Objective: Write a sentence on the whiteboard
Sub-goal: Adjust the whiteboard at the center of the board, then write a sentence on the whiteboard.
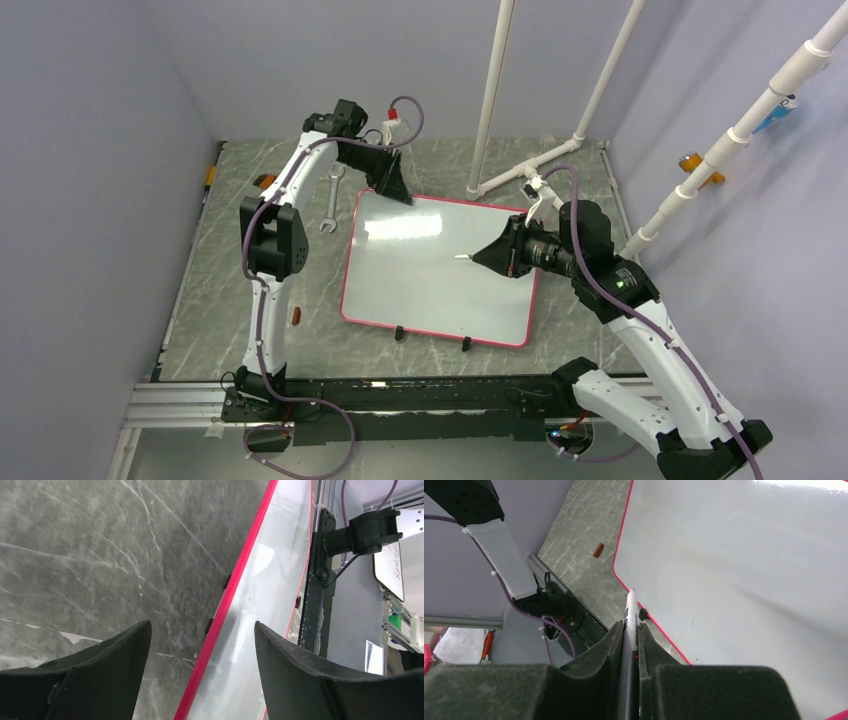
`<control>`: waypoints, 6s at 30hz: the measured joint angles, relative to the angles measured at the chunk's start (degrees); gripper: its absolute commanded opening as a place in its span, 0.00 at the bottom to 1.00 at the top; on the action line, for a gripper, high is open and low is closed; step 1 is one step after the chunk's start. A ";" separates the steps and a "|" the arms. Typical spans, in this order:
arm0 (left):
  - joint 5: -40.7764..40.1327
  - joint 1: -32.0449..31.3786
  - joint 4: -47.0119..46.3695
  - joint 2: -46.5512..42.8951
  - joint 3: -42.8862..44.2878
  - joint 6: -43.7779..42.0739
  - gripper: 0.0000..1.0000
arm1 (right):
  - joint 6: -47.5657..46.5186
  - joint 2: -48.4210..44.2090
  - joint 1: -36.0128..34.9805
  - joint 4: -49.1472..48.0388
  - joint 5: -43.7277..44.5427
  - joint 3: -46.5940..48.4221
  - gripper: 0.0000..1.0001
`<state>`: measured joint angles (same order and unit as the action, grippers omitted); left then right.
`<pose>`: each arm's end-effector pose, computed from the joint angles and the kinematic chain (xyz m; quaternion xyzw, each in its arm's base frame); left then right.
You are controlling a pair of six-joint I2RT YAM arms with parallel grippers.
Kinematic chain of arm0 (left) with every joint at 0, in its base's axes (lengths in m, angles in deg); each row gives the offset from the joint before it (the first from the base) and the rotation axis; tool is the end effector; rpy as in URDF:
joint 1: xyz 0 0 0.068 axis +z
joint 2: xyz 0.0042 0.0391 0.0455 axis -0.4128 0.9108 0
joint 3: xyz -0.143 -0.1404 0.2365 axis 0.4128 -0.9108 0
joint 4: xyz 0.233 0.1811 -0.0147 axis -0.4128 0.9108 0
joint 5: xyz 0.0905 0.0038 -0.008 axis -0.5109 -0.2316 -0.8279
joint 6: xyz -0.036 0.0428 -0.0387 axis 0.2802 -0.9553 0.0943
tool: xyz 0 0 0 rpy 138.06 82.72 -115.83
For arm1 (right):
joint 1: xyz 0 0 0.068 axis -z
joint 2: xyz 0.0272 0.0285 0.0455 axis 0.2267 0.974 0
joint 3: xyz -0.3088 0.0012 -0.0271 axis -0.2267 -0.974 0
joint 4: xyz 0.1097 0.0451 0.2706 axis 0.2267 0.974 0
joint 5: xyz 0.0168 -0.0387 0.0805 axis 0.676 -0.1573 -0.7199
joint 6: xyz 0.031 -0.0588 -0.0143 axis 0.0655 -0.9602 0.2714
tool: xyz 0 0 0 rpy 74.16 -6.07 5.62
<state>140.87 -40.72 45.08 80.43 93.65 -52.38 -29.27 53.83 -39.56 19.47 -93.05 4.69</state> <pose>0.5102 -0.1992 0.2976 0.3865 0.7583 -0.4809 0.2103 0.1685 0.1107 0.3932 -0.1289 0.8190 0.4009 0.3898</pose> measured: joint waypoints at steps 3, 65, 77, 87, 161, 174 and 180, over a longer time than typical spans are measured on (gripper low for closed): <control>-0.52 -0.44 2.80 1.79 1.07 -1.60 0.70 | 0.00 0.00 0.00 0.02 -0.02 -0.28 0.00; -16.76 -8.17 -22.01 -37.92 -46.71 -4.26 0.00 | -0.42 -0.68 -0.85 -2.82 -2.95 -3.32 0.00; -30.75 -13.53 -36.63 -52.33 -64.59 -10.67 0.00 | -4.04 -3.63 -4.00 -7.69 -1.86 -7.21 0.00; -43.60 -15.08 -47.43 -56.24 -71.91 -19.54 0.20 | -6.75 -3.72 -13.75 -14.19 3.98 -10.56 0.00; -10.03 -11.74 5.20 -18.73 -22.27 -8.61 0.00 | -5.88 -8.92 -16.13 -7.43 11.15 -8.87 0.00; -19.52 -14.25 -2.34 -28.61 -30.42 -2.75 0.00 | -5.79 -8.98 -18.21 -10.36 13.68 -11.13 0.00; -21.88 -14.62 -4.22 -28.92 -31.36 -1.16 0.00 | -5.79 -8.90 -18.78 -10.91 15.17 -11.54 0.00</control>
<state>119.00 -55.34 40.86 51.52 62.29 -53.54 -35.06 44.93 -58.33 8.56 -77.88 -6.85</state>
